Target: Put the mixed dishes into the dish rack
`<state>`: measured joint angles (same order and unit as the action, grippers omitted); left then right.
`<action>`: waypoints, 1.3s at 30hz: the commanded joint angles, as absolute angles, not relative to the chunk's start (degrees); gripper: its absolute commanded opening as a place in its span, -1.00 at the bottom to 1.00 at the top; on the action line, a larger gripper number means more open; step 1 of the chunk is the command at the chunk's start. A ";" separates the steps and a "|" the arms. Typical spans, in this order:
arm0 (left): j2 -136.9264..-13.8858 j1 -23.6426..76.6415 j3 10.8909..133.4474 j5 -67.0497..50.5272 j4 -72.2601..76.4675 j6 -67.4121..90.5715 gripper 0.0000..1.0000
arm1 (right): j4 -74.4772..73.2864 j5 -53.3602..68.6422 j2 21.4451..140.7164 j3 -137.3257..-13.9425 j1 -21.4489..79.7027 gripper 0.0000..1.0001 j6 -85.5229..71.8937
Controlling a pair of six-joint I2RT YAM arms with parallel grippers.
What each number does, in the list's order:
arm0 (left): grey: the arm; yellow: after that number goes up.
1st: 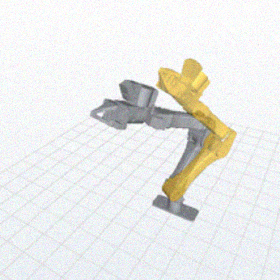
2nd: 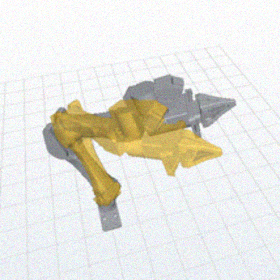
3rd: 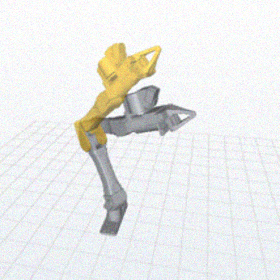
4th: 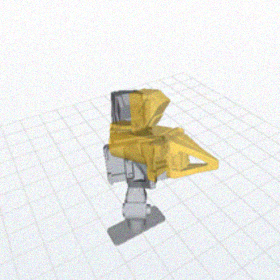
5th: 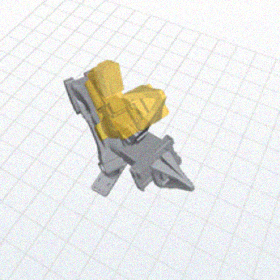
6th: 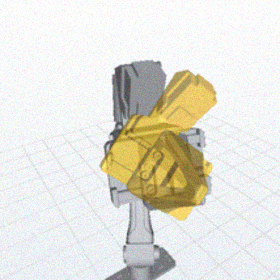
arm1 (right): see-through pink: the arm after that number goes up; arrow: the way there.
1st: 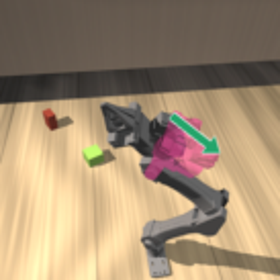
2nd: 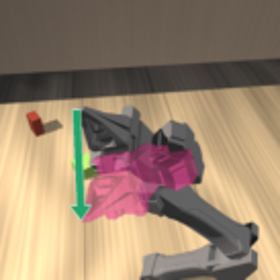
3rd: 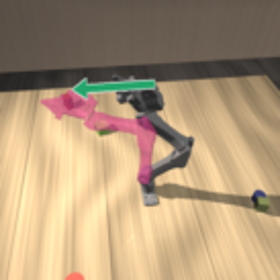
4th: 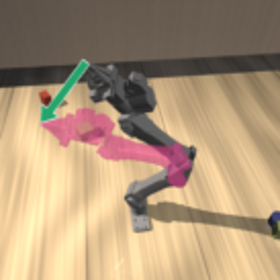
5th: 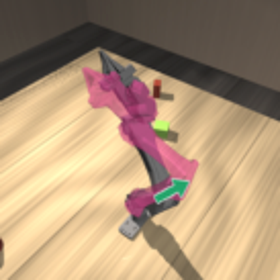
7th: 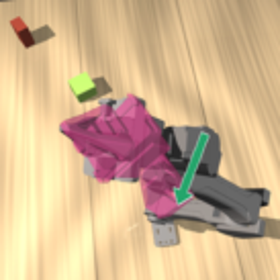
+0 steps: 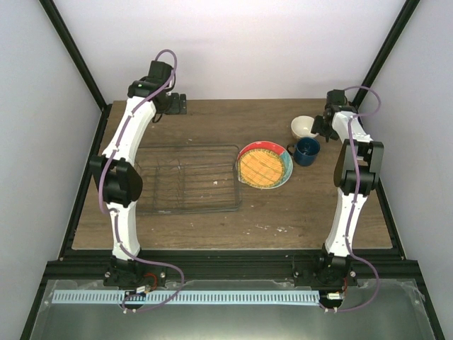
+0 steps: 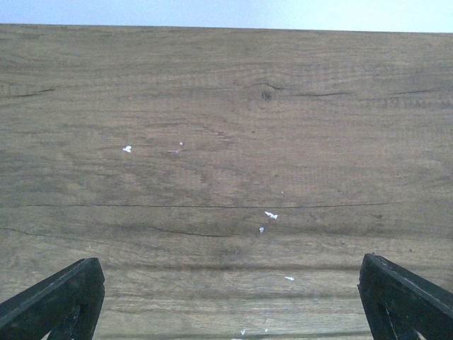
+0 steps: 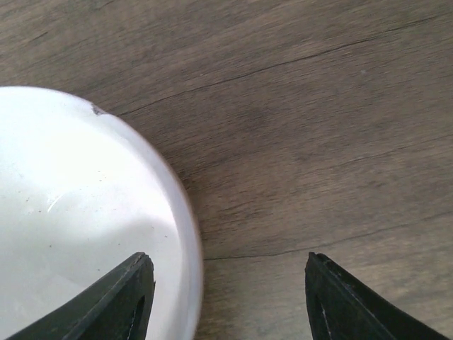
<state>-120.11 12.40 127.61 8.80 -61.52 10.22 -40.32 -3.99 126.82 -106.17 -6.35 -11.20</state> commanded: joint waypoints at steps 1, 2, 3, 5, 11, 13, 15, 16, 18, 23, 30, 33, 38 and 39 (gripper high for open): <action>-122.78 12.38 129.07 8.06 -61.14 9.16 1.00 | -37.67 -0.01 128.87 -108.84 -6.33 0.19 -10.99; -123.11 12.38 129.31 8.13 -61.21 9.08 1.00 | -37.26 0.84 129.31 -108.97 -6.33 0.13 -11.11; -123.40 12.39 129.63 8.19 -61.30 8.90 1.00 | -37.08 1.60 129.84 -109.36 -6.33 0.06 -11.12; -124.14 12.38 130.33 8.22 -61.58 8.74 0.99 | -37.29 2.60 131.12 -110.49 -6.33 -0.07 -11.28; -125.28 12.37 131.14 4.63 -61.19 8.10 1.00 | -37.16 6.11 133.42 -112.08 -6.33 -0.81 -9.94; -125.25 12.39 131.13 1.23 -60.56 7.75 0.99 | -36.47 6.41 133.12 -112.60 -6.26 -0.98 -9.35; -125.32 12.45 131.24 -2.04 -59.88 7.61 1.00 | -35.38 6.65 132.36 -113.58 -6.20 -0.99 -8.72; -125.32 12.49 131.49 -3.51 -59.67 7.50 0.99 | -35.14 6.57 131.99 -114.50 -6.16 -0.99 -8.43; -125.47 12.78 131.93 -5.80 -59.30 7.42 0.99 | -35.69 6.59 131.67 -117.83 -5.86 -0.99 -7.59; -126.69 15.04 132.38 -7.90 -58.66 7.10 1.00 | -36.16 7.85 130.08 -125.22 -2.27 -0.99 -1.82; -129.30 19.23 134.83 -7.21 -58.45 9.40 0.99 | -33.25 -2.66 126.23 -126.10 10.98 -0.99 4.51; -129.51 19.64 135.17 -7.31 -57.78 11.38 0.99 | -33.01 -9.43 125.88 -126.30 16.07 -0.99 6.02; -129.39 20.21 134.64 -7.25 -56.66 12.51 0.99 | -33.64 -14.99 125.36 -125.52 21.49 -0.99 5.49; -129.33 20.21 134.34 -7.41 -56.47 12.67 1.00 | -33.68 -15.97 125.16 -125.19 22.13 -0.99 5.07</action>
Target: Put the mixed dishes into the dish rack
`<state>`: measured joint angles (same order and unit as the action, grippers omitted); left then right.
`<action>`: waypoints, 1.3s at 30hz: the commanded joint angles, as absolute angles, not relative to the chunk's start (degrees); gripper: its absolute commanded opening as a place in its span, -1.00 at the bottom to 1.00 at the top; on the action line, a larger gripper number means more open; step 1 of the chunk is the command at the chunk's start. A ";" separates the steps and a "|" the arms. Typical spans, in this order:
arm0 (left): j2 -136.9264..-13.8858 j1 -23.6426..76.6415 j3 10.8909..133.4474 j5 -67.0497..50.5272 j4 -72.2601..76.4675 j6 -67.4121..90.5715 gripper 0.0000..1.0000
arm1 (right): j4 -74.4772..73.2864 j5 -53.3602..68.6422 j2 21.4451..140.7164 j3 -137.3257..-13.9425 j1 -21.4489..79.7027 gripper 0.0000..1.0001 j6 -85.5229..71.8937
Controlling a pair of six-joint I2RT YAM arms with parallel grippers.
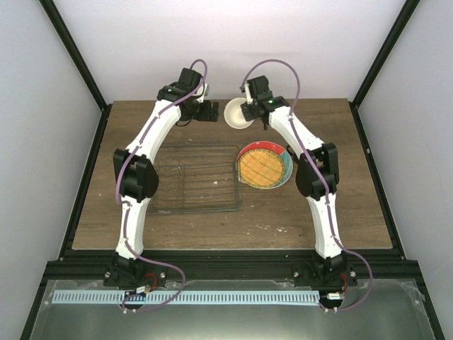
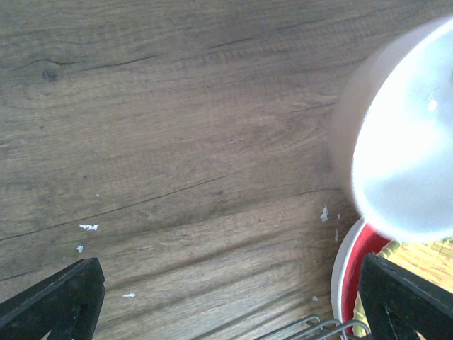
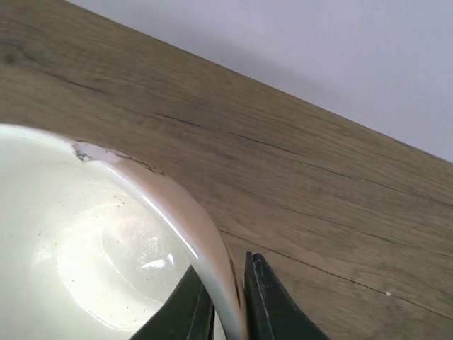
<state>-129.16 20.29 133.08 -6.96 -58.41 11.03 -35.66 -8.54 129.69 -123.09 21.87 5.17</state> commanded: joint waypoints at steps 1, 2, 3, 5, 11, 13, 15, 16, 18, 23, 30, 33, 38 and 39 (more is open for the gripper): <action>-129.18 20.21 133.92 -7.51 -56.24 12.87 1.00 | -33.92 -16.59 125.06 -124.94 22.63 -0.99 4.50; -128.94 20.29 133.05 -7.71 -55.91 13.02 1.00 | -34.35 -17.29 124.99 -124.83 23.02 -0.99 3.87; -128.63 20.31 132.17 -8.06 -55.38 13.19 0.99 | -34.74 -17.66 124.94 -124.73 23.20 -0.99 3.09; -127.73 20.43 130.35 -8.70 -54.37 13.28 0.99 | -35.73 -17.54 124.66 -124.66 23.48 -0.98 0.96; -126.92 21.44 126.92 -10.29 -52.60 13.48 0.99 | -36.78 -16.37 124.16 -124.27 25.07 -0.99 -2.48; -127.10 21.90 126.52 -10.91 -52.33 13.43 1.00 | -37.15 -15.51 124.34 -124.40 25.66 -0.99 -3.52; -127.11 22.22 126.20 -11.79 -51.94 13.47 1.00 | -37.63 -15.00 124.52 -124.36 26.19 -0.99 -4.22; -127.11 22.30 126.13 -12.24 -51.76 13.49 1.00 | -37.83 -14.85 124.69 -124.33 26.52 -0.99 -4.49; -127.10 22.40 126.17 -12.87 -51.53 13.45 0.99 | -38.32 -15.09 125.12 -124.28 27.07 -0.99 -4.63; -127.01 22.41 125.84 -13.40 -51.33 13.36 1.00 | -38.94 -14.87 125.84 -124.41 28.39 -0.99 -4.93; -126.94 22.41 124.29 -12.81 -50.71 12.94 0.94 | -40.94 -13.95 125.75 -126.66 29.59 -0.99 -5.52; -127.27 22.41 124.18 -12.25 -50.67 12.62 0.85 | -41.63 -12.28 125.00 -126.91 29.62 -0.99 -6.45; -128.55 22.41 124.96 -12.61 -50.67 12.57 0.58 | -42.66 -10.45 123.57 -126.87 29.71 -0.99 -7.84; -128.73 22.41 125.24 -12.55 -50.77 12.51 0.48 | -42.89 -10.39 123.39 -126.87 29.66 -0.99 -7.93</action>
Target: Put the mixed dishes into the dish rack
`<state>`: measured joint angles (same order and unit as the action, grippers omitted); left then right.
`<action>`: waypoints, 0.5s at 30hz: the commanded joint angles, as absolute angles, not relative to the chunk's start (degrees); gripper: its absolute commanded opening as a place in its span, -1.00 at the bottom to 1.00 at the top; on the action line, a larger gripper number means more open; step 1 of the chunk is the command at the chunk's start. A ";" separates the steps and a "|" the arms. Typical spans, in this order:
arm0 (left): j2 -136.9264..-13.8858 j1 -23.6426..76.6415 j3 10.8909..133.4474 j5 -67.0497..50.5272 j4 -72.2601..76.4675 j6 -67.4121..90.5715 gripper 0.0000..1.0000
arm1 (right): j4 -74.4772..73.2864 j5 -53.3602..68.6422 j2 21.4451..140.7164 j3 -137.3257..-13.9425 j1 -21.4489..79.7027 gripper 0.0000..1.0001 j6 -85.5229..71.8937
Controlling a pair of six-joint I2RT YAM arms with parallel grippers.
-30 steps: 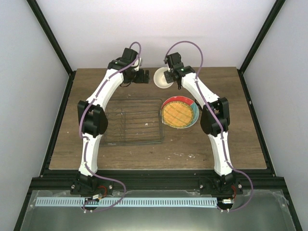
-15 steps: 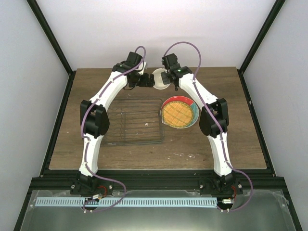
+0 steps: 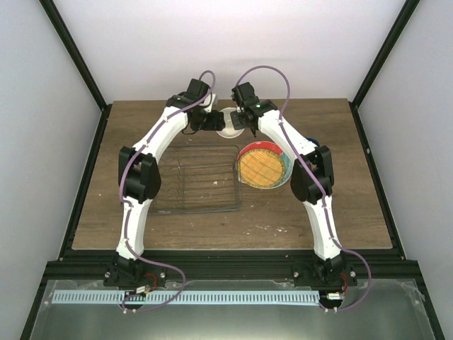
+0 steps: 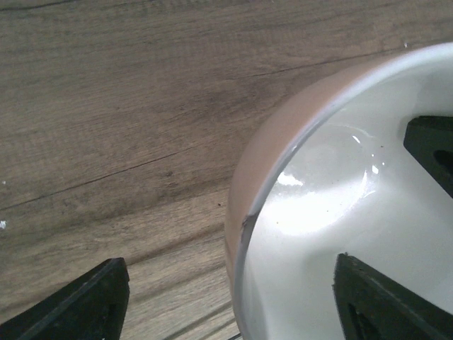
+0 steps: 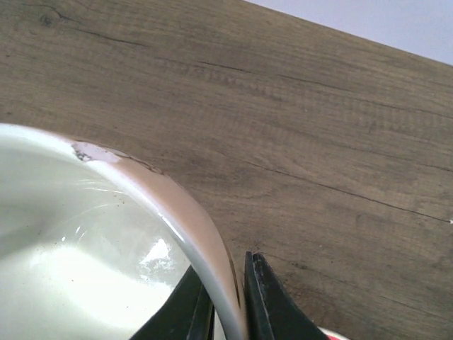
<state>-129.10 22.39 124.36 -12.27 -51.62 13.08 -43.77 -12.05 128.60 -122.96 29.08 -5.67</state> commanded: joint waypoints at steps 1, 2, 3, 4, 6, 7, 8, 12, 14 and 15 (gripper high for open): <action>-129.01 22.41 125.43 -12.57 -50.80 12.48 0.40 | -43.03 -10.14 123.27 -126.89 29.70 -0.99 -7.86; -129.15 22.41 125.62 -12.58 -50.87 12.43 0.34 | -43.18 -9.78 123.18 -126.86 29.71 -0.99 -7.87; -129.40 22.41 125.74 -12.53 -50.89 12.41 0.32 | -43.30 -9.20 123.07 -126.87 29.71 -0.99 -7.83; -129.57 22.46 125.88 -12.62 -50.89 12.44 0.31 | -43.32 -8.38 122.89 -126.88 29.73 -0.99 -7.97; -130.02 22.40 126.08 -12.56 -50.89 12.39 0.31 | -43.39 -6.86 122.59 -126.82 29.71 -0.99 -8.53; -130.18 22.41 126.18 -12.50 -50.93 12.34 0.30 | -43.40 -6.22 122.39 -126.74 29.71 -0.99 -8.59; -130.39 22.41 126.27 -12.42 -50.96 12.30 0.30 | -43.48 -5.82 122.23 -126.74 29.71 -0.99 -8.61; -131.14 22.41 126.55 -12.22 -50.89 12.22 0.26 | -43.59 -4.42 121.66 -126.69 29.70 -0.99 -8.28; -131.45 22.41 126.72 -12.24 -50.81 12.31 0.15 | -43.83 -3.70 121.39 -126.62 29.64 -0.99 -8.13; -131.60 22.41 126.80 -12.14 -50.72 12.26 0.07 | -43.90 -3.62 121.38 -126.55 29.70 -0.99 -8.17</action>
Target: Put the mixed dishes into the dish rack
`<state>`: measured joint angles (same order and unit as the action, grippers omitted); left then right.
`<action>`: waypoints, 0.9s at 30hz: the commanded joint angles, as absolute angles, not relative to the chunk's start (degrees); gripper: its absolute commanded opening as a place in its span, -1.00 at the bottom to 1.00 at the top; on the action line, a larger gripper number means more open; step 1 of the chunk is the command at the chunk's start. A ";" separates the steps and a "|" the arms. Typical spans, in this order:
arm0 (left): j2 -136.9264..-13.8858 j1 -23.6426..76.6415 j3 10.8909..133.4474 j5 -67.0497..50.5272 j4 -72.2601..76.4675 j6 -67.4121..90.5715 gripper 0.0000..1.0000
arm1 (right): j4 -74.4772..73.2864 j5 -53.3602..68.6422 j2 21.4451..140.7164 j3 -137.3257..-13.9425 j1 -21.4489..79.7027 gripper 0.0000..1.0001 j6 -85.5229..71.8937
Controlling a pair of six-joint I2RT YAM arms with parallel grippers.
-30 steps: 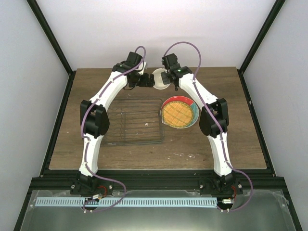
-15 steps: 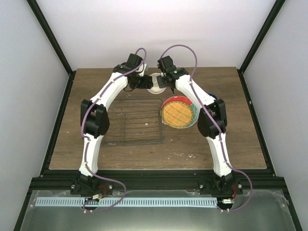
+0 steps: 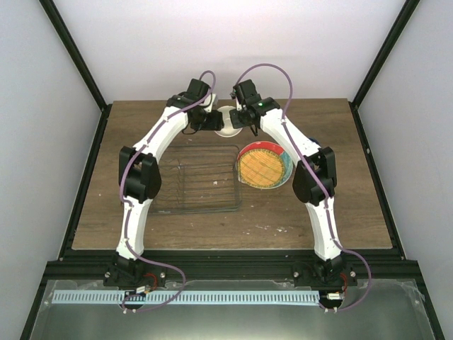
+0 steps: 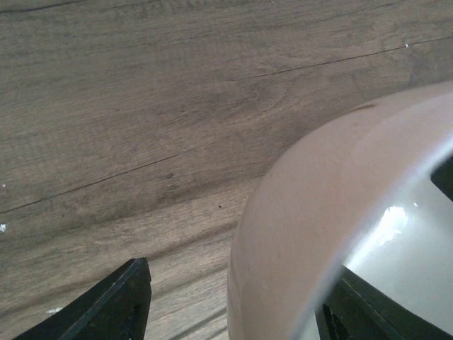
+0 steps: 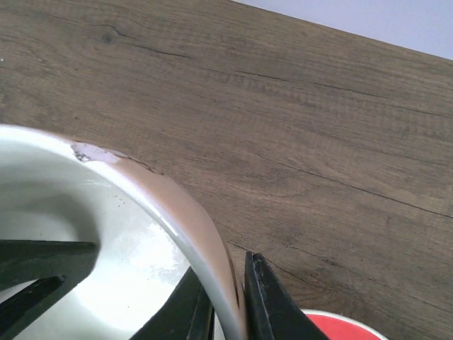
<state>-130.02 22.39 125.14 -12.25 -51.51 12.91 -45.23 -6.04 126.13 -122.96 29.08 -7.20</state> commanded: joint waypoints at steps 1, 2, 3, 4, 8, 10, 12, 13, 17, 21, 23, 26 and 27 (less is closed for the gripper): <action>-131.72 22.41 126.94 -12.16 -50.71 12.30 -0.02 | -44.04 -3.59 121.38 -126.53 29.71 -0.99 -8.15; -131.81 22.41 127.18 -12.05 -50.76 12.24 -0.10 | -44.22 -3.79 121.54 -126.44 29.71 -0.99 -8.05; -131.91 22.41 127.41 -12.02 -50.80 12.22 -0.20 | -44.43 -4.12 121.82 -126.39 29.69 -0.99 -7.86; -131.99 22.45 127.62 -11.86 -50.88 12.17 -0.28 | -44.58 -4.51 122.00 -126.34 29.70 -0.99 -7.57; -132.14 22.41 128.29 -11.45 -51.06 12.14 -0.64 | -45.15 -5.35 122.86 -126.35 29.71 -0.98 -6.55; -132.14 22.41 128.45 -11.38 -51.00 12.15 -0.78 | -45.37 -5.32 123.16 -126.34 29.66 -0.96 -6.29; -132.18 22.41 128.50 -11.22 -50.90 12.26 -0.89 | -45.75 -4.94 123.37 -126.51 29.71 -0.90 -6.24; -132.19 22.41 128.50 -11.17 -50.89 12.34 -0.93 | -45.87 -4.32 123.41 -126.70 29.71 -0.85 -6.24; -132.82 22.41 128.81 -10.47 -50.89 12.82 -1.00 | -46.12 -1.73 122.91 -126.73 29.71 -0.49 -6.56; -133.86 22.41 130.01 -9.69 -51.45 13.32 -1.00 | -46.59 -0.40 122.57 -126.67 29.78 -0.09 -6.97; -134.16 22.41 130.16 -9.22 -51.35 13.43 -1.00 | -46.89 0.77 122.33 -126.94 29.79 0.08 -6.74; -134.74 22.35 130.45 -8.44 -51.11 13.58 -1.00 | -47.44 2.63 121.12 -126.69 29.95 0.27 -6.27; -134.92 22.24 130.63 -8.24 -51.15 13.65 -1.00 | -47.80 2.42 120.70 -126.38 29.90 0.31 -6.11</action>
<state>-135.44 22.46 127.39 -8.60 -52.66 13.32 -46.89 -0.08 124.73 -124.07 29.41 -6.72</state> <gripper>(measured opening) 0.139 0.622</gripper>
